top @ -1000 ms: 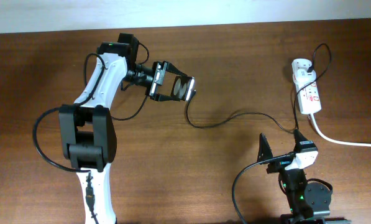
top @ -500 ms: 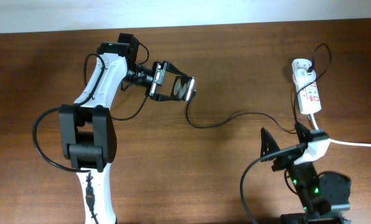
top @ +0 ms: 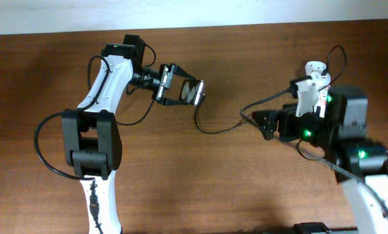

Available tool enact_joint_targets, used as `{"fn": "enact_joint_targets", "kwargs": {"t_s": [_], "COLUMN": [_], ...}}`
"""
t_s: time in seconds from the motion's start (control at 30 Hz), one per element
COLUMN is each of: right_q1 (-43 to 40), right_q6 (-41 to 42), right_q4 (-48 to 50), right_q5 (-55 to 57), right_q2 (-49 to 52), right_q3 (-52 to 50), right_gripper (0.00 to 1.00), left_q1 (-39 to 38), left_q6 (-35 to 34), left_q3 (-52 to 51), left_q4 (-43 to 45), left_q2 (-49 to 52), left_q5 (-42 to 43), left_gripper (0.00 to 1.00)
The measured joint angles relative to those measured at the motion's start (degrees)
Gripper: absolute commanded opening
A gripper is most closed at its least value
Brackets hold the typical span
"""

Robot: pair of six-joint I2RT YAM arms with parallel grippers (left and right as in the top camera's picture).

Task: Plug charger to phone and switch on socket
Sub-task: 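Move the right gripper toward the phone held by the left gripper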

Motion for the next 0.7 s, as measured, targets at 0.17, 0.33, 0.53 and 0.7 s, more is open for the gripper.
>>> {"fn": "enact_joint_targets", "kwargs": {"t_s": [0.17,0.33,0.53,0.7], "right_q1": [0.0,0.0,0.1,6.3], "right_q6": [0.3,3.1,12.8,19.4], "right_q4": [-4.2,-4.1,-1.8,6.6], "right_q5": [-5.0,-5.7,-5.9,-6.0], "right_q2": [5.5,8.3,14.6,21.1], "right_q3": [5.8,5.9,5.9,6.1], "right_gripper": [0.99,0.99,0.99,0.93], "left_q1": [0.0,-0.4,-1.8,-1.8], "left_q6": [0.0,0.0,-1.3,-4.0], "left_q3": [0.0,0.0,0.0,0.0], "left_q4": [0.0,0.0,0.0,0.1], "left_q2": [0.0,0.0,0.0,0.0], "left_q5": [0.0,-1.1,-8.3,-16.2], "left_gripper": [0.05,0.05,0.05,0.03]}}
